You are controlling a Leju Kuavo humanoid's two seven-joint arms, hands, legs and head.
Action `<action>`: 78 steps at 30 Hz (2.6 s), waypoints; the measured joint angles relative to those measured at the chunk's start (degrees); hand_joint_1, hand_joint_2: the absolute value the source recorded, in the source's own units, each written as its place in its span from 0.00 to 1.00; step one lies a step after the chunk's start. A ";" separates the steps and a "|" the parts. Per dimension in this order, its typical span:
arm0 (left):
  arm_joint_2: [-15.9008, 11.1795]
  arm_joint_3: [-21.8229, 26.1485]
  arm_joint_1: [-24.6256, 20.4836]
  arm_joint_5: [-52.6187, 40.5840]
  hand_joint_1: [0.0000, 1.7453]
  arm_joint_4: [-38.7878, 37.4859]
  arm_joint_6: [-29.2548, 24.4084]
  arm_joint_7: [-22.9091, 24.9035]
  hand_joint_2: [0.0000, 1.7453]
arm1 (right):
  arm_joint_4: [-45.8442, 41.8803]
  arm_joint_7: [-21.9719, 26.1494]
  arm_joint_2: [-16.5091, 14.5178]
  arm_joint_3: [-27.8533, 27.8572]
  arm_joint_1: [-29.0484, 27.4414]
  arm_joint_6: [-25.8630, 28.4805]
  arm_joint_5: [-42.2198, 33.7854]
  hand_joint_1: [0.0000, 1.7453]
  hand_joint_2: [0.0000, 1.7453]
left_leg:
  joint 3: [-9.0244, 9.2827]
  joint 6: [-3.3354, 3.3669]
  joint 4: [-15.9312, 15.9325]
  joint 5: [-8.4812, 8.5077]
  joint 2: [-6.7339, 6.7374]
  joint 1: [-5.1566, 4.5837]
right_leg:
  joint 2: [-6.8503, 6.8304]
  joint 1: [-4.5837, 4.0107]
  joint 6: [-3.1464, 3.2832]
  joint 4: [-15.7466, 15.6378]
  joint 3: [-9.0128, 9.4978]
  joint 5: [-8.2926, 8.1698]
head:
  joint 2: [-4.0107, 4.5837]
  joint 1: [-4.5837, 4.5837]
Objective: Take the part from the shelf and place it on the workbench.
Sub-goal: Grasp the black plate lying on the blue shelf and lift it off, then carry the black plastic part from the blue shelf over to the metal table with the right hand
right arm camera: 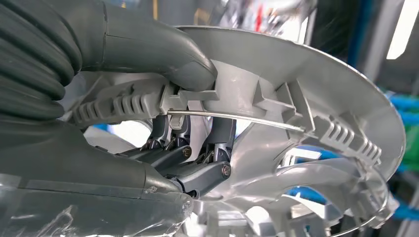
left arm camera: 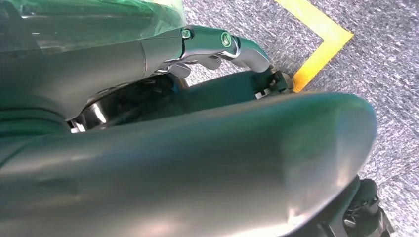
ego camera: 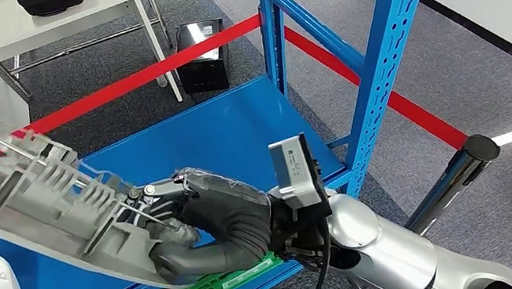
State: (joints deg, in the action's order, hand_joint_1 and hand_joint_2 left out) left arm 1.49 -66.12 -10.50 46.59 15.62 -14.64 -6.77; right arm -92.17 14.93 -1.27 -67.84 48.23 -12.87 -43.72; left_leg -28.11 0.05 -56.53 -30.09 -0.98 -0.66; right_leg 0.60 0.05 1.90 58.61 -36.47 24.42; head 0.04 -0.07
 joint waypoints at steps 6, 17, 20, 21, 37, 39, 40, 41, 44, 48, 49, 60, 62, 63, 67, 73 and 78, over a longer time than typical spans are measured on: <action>0.40 0.00 0.09 0.02 0.00 0.01 -0.03 -0.42 0.00 | -2.39 1.78 0.79 0.00 -1.43 -5.24 -4.77 1.00 1.00 | 0.00 -0.04 0.01 -0.05 0.00 0.03 | 0.00 -0.02 -0.01 0.00 0.00 0.02 | 0.00 -0.01; 0.77 0.00 0.23 0.74 0.00 0.01 -0.95 -0.61 1.00 | -5.27 3.91 1.43 -0.04 -5.97 -13.64 -8.85 1.00 1.00 | 0.01 -0.04 0.02 -0.06 0.00 0.04 | 0.00 -0.03 -0.01 -0.01 0.00 0.03 | 0.00 0.00; 0.79 0.00 0.24 0.73 0.00 0.01 -0.99 -0.61 1.00 | -5.69 3.91 1.49 -0.04 -6.45 -13.60 -8.67 1.00 1.00 | 0.01 -0.04 0.02 -0.06 0.00 0.04 | 0.00 -0.03 -0.01 -0.01 0.01 0.03 | 0.00 -0.01; 0.80 0.00 0.24 0.74 0.00 0.01 -0.99 -0.65 1.00 | -5.80 3.91 1.51 -0.04 -6.54 -13.56 -8.65 1.00 1.00 | 0.01 -0.04 0.02 -0.06 0.01 0.04 | 0.00 -0.03 -0.01 -0.01 0.01 0.03 | 0.00 -0.01; 0.90 0.00 0.23 1.65 0.00 0.01 -1.01 0.02 1.00 | -6.43 3.91 1.57 0.00 -7.29 -13.42 -8.65 1.00 1.00 | 0.01 -0.04 0.02 -0.06 0.01 0.05 | 0.00 -0.03 -0.01 -0.01 0.01 0.03 | 0.00 0.00; 0.90 0.01 0.21 2.36 0.00 0.01 -0.88 -0.12 1.00 | -6.43 3.91 1.57 0.00 -7.31 -13.41 -8.71 1.00 1.00 | 0.01 -0.04 0.02 -0.06 0.01 0.05 | 0.00 -0.03 -0.01 -0.01 0.01 0.03 | 0.00 0.00; 0.90 0.01 0.21 2.57 0.00 0.01 -0.78 -0.18 1.00 | -6.43 3.91 1.57 0.00 -7.31 -13.40 -8.72 1.00 1.00 | 0.01 -0.04 0.02 -0.06 0.01 0.05 | 0.00 -0.03 -0.01 -0.01 0.01 0.03 | 0.00 0.00; 0.90 0.02 0.20 2.68 0.00 0.01 -0.70 -0.18 1.00 | -6.43 3.91 1.57 0.00 -7.31 -13.40 -8.74 1.00 1.00 | 0.01 -0.04 0.02 -0.06 0.01 0.05 | 0.00 -0.03 -0.01 -0.01 0.01 0.03 | 0.00 0.00; 0.90 0.03 0.18 2.74 0.00 0.01 -0.64 -0.15 1.00 | -6.43 3.91 1.58 0.00 -7.32 -13.40 -8.76 1.00 1.00 | 0.01 -0.04 0.02 -0.06 0.01 0.05 | 0.00 -0.03 -0.01 0.00 0.01 0.03 | 0.00 0.00; 0.90 0.04 0.18 2.74 0.00 0.01 -0.64 -0.16 1.00 | -6.43 3.89 1.58 0.00 -7.33 -13.40 -8.78 1.00 1.00 | 0.01 -0.04 0.02 -0.06 0.01 0.05 | 0.00 -0.03 -0.01 0.00 0.01 0.03 | 0.00 0.00; 0.90 0.04 0.18 2.75 0.00 0.01 -0.64 -0.16 1.00 | -6.43 3.89 1.58 0.00 -7.33 -13.39 -8.78 1.00 1.00 | 0.01 -0.04 0.02 -0.06 0.01 0.05 | 0.00 -0.03 -0.01 0.00 0.01 0.03 | 0.00 0.00; 0.90 0.04 0.21 3.08 0.00 0.01 -0.80 -0.50 1.00 | -6.43 2.77 1.81 -0.01 -7.23 -12.27 -8.76 1.00 1.00 | 0.01 -0.04 0.02 -0.06 0.01 0.05 | 0.00 -0.03 -0.01 0.00 0.01 0.03 | 0.00 0.00; 0.90 0.04 0.22 3.09 0.00 0.01 -0.81 -0.54 1.00 | -6.43 2.59 1.87 -0.02 -7.21 -12.09 -8.76 1.00 1.00 | 0.01 -0.04 0.02 -0.06 0.01 0.05 | 0.00 -0.03 -0.01 0.00 0.01 0.03 | 0.00 0.00; 0.90 0.04 0.22 3.09 0.00 0.01 -0.81 -0.55 1.00 | -6.43 2.51 1.90 -0.03 -7.20 -12.02 -8.76 1.00 1.00 | 0.01 -0.04 0.02 -0.06 0.01 0.05 | 0.00 -0.03 -0.01 0.00 0.01 0.03 | 0.00 0.00; 0.90 0.04 0.22 3.12 0.00 0.01 -0.81 -0.59 1.00 | -6.43 2.40 2.04 -0.06 -7.19 -11.84 -8.78 1.00 1.00 | 0.01 -0.04 0.02 -0.06 0.01 0.05 | -0.01 -0.03 -0.01 0.00 0.01 0.03 | 0.00 0.00; 0.90 0.04 0.22 3.34 0.00 0.01 -0.85 -0.62 1.00 | -6.43 2.23 2.22 -0.10 -7.15 -11.61 -9.07 1.00 1.00 | 0.01 -0.04 0.02 -0.06 0.01 0.05 | -0.01 -0.03 -0.01 0.00 0.02 0.03 | 0.00 0.00; 0.90 0.04 0.19 3.89 0.00 0.01 -0.92 -0.64 1.00 | -6.43 2.23 2.36 -0.18 -7.08 -11.53 -9.43 1.00 1.00 | 0.01 -0.04 0.02 -0.06 0.01 0.05 | -0.01 -0.03 -0.01 0.00 0.02 0.03 | 0.00 0.00</action>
State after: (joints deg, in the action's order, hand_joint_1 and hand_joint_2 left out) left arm 2.38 -66.07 -10.31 50.48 15.63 -15.56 -7.41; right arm -98.60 17.15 1.09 -68.02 41.15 -24.40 -53.15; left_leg -28.11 0.01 -56.50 -30.15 -0.97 -0.61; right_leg 0.59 0.03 1.88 58.60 -36.46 24.46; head 0.04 -0.07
